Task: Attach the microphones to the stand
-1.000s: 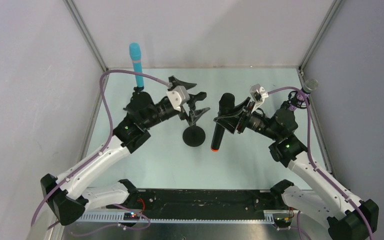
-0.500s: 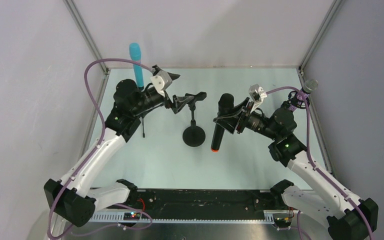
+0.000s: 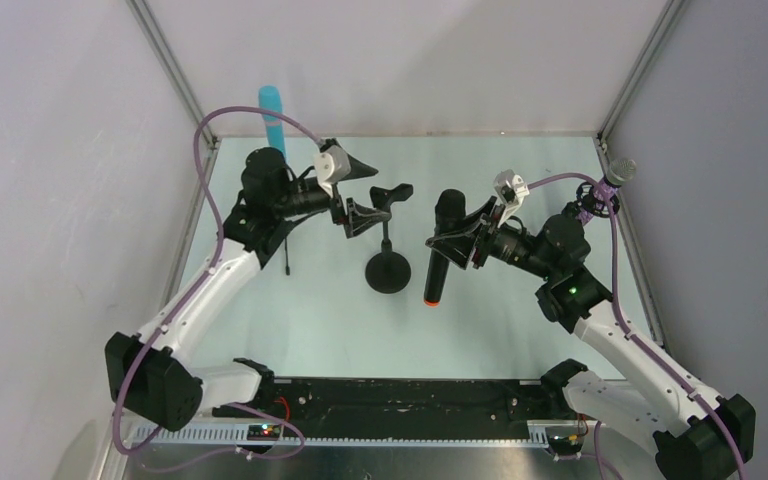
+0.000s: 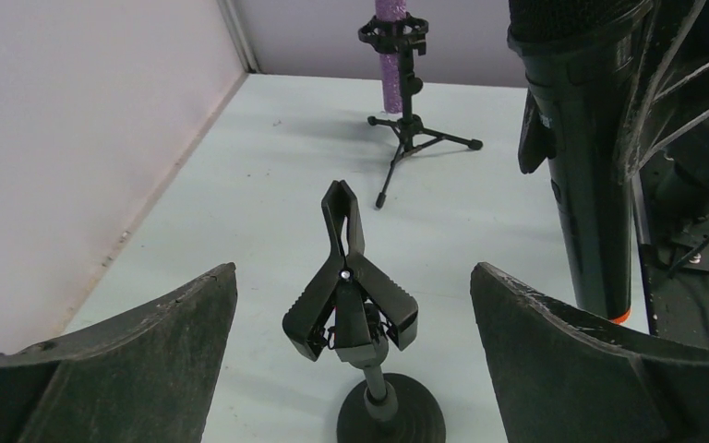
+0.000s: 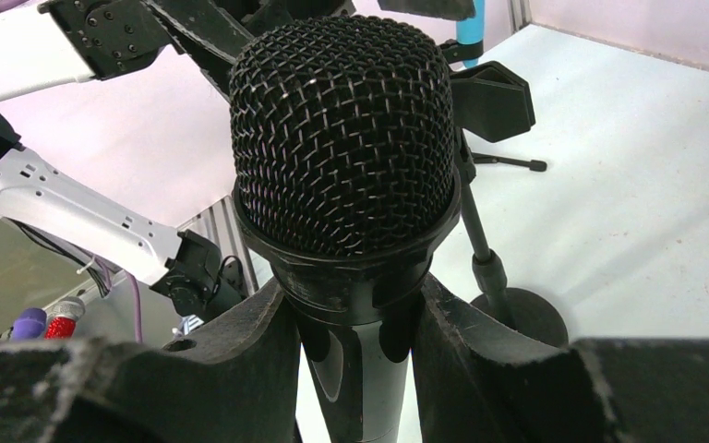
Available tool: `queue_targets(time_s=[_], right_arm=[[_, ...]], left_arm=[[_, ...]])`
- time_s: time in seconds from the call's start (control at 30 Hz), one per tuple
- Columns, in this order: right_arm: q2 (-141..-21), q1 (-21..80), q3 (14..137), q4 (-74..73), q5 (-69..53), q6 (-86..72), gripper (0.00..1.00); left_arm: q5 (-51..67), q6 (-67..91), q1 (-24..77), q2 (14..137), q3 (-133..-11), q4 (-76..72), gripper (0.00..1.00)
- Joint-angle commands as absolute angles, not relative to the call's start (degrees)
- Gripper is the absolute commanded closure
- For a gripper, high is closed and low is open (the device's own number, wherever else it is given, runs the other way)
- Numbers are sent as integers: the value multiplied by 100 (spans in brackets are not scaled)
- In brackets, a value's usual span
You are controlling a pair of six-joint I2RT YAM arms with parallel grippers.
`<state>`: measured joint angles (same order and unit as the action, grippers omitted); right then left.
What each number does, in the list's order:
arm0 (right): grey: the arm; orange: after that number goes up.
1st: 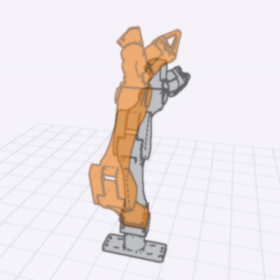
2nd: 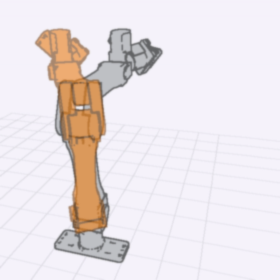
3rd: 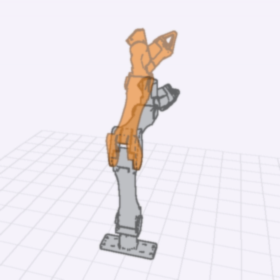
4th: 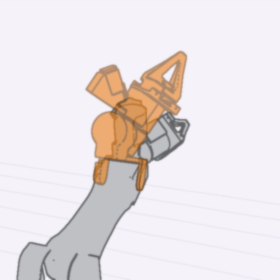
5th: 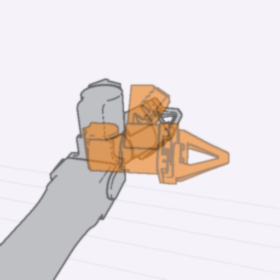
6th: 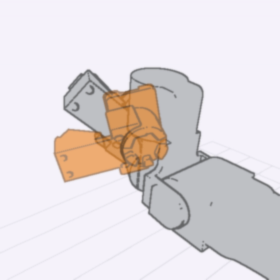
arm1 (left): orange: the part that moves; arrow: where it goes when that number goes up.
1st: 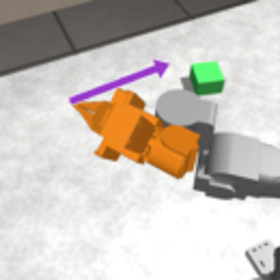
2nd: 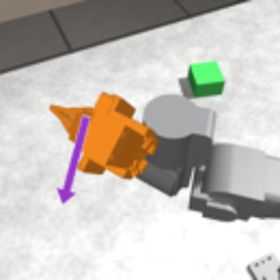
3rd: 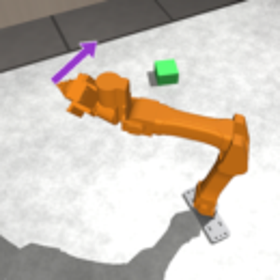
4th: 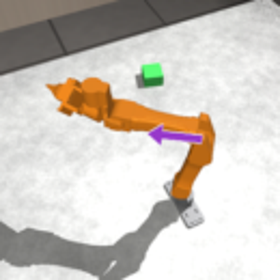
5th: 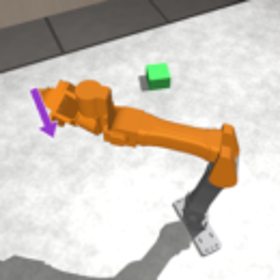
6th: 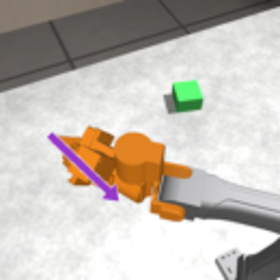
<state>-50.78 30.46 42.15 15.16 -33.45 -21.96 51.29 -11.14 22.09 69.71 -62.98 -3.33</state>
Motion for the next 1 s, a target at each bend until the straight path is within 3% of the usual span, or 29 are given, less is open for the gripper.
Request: queue_targets(time_s=[0.0, 0.33, 0.77, 0.97], right_arm=[[-5028, 3007, 4447, 1726, -3348, -2092, 100], [-4993, 3003, 4412, 1698, -3287, -2085, 100], [-4895, 2995, 4366, 1723, -3125, -2106, 100], [-4862, 2993, 4359, 1703, -3116, -2108, 100]], left_arm=[[5401, -1189, 2173, 7174, -6554, -386, 1], [5353, -1144, 2171, 7427, -6637, -387, 5], [5524, -974, 2180, 7653, -6670, -387, 18], [5610, -972, 2180, 7678, -6658, -386, 31]])
